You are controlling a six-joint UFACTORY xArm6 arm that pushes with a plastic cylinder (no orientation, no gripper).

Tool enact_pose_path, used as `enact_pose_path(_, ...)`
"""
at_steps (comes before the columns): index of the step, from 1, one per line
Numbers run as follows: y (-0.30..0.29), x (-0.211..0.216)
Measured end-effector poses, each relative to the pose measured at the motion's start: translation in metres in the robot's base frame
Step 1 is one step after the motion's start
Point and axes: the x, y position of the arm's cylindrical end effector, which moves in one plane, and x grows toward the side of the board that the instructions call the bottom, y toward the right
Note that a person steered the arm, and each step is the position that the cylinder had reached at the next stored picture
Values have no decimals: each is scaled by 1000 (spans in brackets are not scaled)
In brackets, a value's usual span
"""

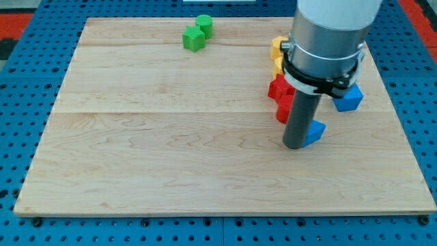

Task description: Point your arm at the yellow hexagon

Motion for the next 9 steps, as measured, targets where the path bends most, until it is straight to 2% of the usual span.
enact_pose_path(2,56,-32)
enact_pose_path(3,66,-33)
enact_pose_path(4,74,8)
enact_pose_path(5,173,-15)
enact_pose_path(6,223,-87)
enact_pose_path(7,224,-114)
enact_pose_path(8,202,-195)
enact_pose_path(9,180,-242)
